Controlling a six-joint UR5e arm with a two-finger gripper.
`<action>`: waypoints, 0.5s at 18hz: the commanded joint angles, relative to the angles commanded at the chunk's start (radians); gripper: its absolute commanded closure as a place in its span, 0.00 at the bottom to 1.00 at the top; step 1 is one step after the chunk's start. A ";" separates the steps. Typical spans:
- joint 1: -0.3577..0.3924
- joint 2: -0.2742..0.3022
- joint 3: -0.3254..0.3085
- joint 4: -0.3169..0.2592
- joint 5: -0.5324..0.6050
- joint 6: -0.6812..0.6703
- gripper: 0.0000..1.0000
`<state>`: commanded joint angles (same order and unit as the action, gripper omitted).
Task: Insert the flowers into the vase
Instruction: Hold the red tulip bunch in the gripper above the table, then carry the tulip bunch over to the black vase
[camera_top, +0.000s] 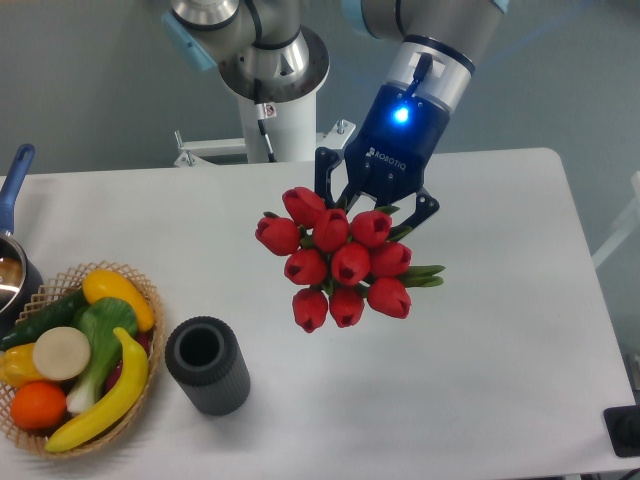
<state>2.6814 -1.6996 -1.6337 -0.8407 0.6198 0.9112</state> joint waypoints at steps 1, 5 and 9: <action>-0.003 -0.005 0.000 0.015 -0.011 0.000 0.61; -0.021 -0.046 0.018 0.061 -0.054 0.002 0.61; -0.040 -0.069 0.034 0.095 -0.098 0.046 0.61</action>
<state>2.6415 -1.7686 -1.5999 -0.7456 0.5217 0.9569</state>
